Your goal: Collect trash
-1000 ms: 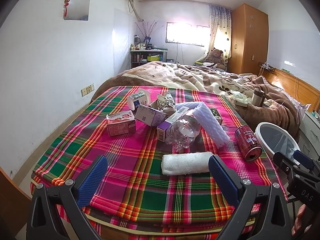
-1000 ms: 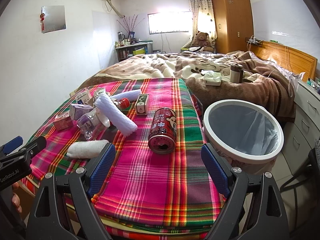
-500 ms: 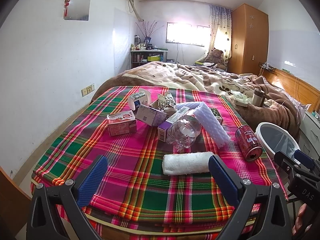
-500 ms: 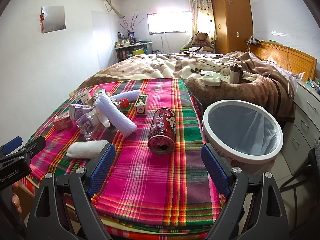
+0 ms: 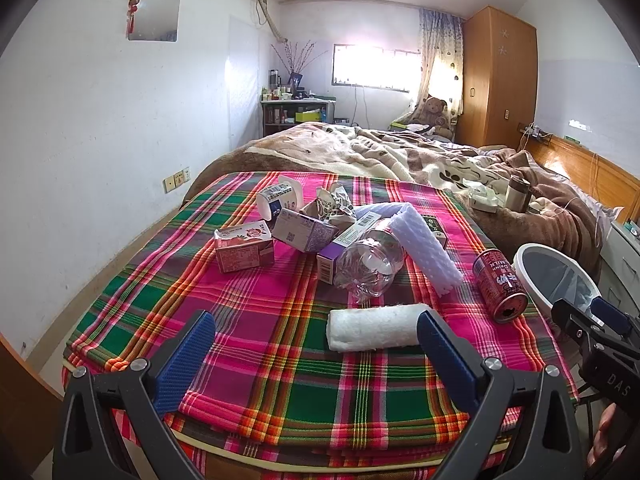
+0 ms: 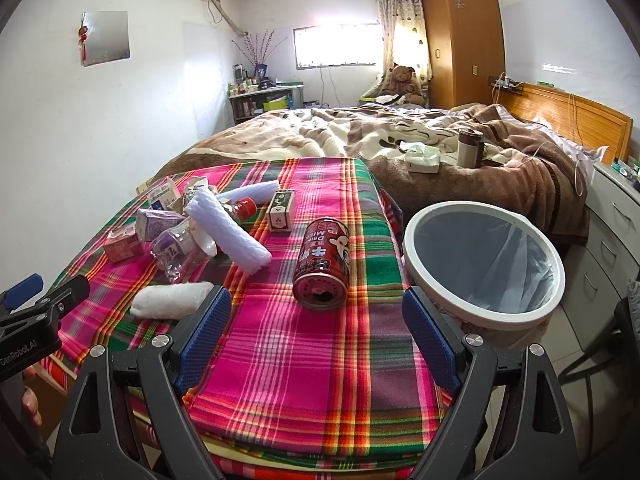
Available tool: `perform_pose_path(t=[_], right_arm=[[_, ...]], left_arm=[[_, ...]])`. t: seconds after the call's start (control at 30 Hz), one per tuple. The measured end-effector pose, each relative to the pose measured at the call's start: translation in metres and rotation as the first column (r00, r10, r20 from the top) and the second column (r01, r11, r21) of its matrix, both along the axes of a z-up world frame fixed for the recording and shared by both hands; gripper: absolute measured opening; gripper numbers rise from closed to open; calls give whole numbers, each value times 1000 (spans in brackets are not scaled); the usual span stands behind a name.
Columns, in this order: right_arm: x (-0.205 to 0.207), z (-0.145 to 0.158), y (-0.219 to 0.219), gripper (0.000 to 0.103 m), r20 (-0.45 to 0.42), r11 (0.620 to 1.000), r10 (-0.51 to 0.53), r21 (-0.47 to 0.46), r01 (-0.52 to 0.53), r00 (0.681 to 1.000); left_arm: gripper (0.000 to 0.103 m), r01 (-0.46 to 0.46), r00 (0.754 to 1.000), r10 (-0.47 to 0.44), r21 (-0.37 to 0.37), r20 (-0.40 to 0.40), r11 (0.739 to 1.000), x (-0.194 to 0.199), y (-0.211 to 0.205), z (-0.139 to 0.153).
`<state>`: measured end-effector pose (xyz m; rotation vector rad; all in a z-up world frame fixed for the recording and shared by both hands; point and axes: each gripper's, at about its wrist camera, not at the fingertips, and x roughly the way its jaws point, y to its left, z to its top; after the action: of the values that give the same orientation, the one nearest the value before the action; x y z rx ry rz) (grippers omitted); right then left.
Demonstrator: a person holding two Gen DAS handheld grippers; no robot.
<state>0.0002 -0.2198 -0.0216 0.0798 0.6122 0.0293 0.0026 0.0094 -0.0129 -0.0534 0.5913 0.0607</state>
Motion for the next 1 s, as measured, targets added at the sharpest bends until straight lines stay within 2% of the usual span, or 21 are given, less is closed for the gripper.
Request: perform_pose_path(t=[0.33,0.47,0.53,0.6,0.73,0.83,1.0], right_arm=[[7,-1,0,89,-3,1000,-5,-12,5,1000],[19,-4,-3,89,-5,999,-14,-34,14,1000],[29,-9,-5,89,-23,999,-20,-45,19,1000],[40,-15,-8,89,-41,998,-28,-59,26,999],[56,-23,-7,89,-74,997,-20,-75,15,997],[63,-25,-3,89,-84,996,2,-84,-9,996],[76,-26,3,87,-103,995,24,-94,-34,994]], left_arm=[[102,10,1000,-10,5,-8,1000,8,-2,-2],[102,74,996,-75,-14,-50,997,20,-1,-12],[101,117,989,-119,-28,-89,993,29,-2,-21],[96,154,981,-158,-37,-110,987,37,-4,-29],[90,187,971,-188,-20,-151,982,55,-8,-44],[90,227,962,-228,-21,-153,974,65,-11,-48],[90,319,935,-308,34,-176,947,78,-24,-51]])
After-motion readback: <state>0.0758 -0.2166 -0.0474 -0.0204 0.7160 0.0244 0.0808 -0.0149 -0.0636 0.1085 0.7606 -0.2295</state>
